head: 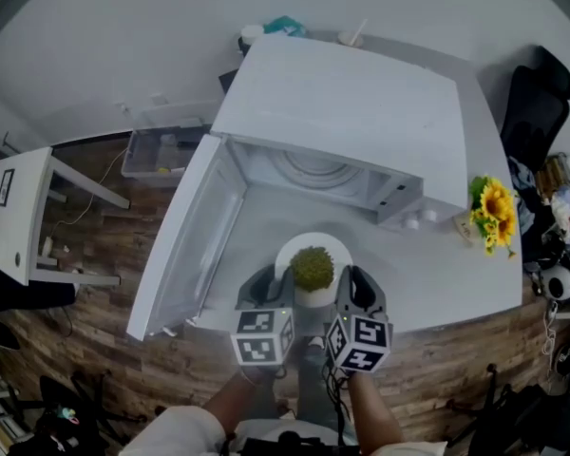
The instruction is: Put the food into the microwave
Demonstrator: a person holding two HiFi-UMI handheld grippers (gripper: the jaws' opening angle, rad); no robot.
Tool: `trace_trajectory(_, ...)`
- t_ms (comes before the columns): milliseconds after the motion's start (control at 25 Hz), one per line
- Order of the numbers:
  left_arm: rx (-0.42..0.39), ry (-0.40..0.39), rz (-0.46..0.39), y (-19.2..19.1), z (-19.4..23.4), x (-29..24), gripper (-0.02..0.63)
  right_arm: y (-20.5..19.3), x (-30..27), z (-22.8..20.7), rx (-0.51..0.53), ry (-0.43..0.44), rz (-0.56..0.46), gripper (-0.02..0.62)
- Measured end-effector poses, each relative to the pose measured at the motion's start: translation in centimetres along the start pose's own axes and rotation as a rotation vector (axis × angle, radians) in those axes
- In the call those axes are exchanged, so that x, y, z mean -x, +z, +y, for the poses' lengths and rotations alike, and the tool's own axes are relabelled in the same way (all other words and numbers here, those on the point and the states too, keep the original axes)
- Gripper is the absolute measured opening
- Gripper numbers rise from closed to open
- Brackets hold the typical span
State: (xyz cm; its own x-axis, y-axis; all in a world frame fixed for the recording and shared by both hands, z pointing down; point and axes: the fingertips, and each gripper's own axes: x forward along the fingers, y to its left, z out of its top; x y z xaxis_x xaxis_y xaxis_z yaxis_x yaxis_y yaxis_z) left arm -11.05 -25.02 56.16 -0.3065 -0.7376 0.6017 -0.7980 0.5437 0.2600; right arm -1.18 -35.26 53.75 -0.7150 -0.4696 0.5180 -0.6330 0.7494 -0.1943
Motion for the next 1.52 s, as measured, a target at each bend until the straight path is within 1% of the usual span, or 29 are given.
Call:
trace_trajectory(360, 0.01, 0.001, -0.062, 5.0, 0.7, 0.3, 0.124, 4.7, -0.6, 1.5, -0.011, 0.027, -0.072, 0.046)
trace_trajectory(680, 0.01, -0.019, -0.091, 8.8, 1.4, -2.7, 0.124, 8.0, -3.7, 1.5, -0.028, 0.028, -0.141, 0.044)
trace_trajectory(920, 0.041, -0.029, -0.109, 10.2, 2.7, -5.5, 0.124, 9.1, -6.9, 1.4, -0.033, 0.037, -0.177, 0.041)
trace_trajectory(1120, 0.056, -0.026, -0.137, 11.3, 4.0, -7.4, 0.124, 8.9, -9.3, 1.6, -0.052, 0.056, -0.191, 0.041)
trace_trajectory(1320, 0.098, -0.031, -0.15, 11.9, 4.9, -9.3, 0.124, 9.5, -11.2, 1.6, -0.063, 0.085, -0.231, 0.041)
trace_trajectory(1520, 0.075, -0.036, -0.194, 13.4, 5.0, -10.7, 0.124, 10.6, -13.1, 1.3, -0.027, 0.076, -0.254, 0.041)
